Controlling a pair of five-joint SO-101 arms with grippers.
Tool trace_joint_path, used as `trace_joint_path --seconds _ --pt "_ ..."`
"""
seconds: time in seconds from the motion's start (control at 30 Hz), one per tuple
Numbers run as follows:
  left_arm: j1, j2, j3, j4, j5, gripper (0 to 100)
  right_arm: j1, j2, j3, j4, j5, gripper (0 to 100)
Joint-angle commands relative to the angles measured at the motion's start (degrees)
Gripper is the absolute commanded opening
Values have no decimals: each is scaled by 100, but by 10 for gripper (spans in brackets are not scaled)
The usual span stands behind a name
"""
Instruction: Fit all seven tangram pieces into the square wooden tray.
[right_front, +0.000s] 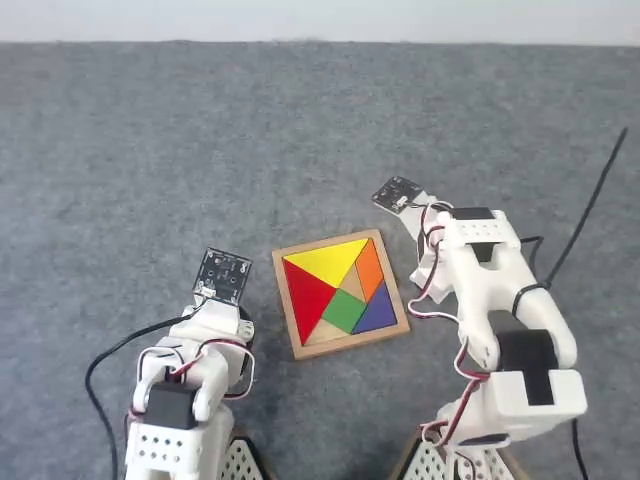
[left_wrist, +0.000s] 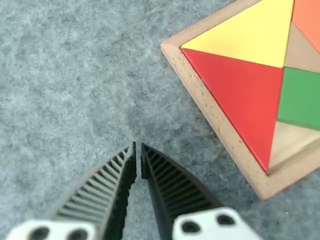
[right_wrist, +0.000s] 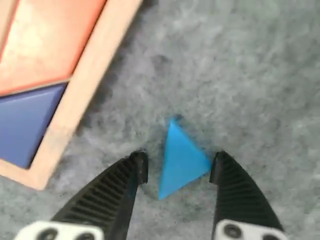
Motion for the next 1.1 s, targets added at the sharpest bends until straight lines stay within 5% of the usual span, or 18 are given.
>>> trace_joint_path --seconds 0.0,0.37,0.57,0.8,1.07 --pt "-18 -105 -57 18 -18 19 4 -40 -185 4 -105 152" --pt "-18 -105 -57 18 -18 19 -4 -48 -273 40 -202 94" --pt "-18 -105 -57 18 -18 19 -31 -57 -1292 1042 -334 93" --pt "-18 -105 -57 18 -18 19 -620 -48 -2549 2211 -501 93" --pt "-18 -105 -57 18 -18 19 -1323 -40 -2602 2264 -607 93"
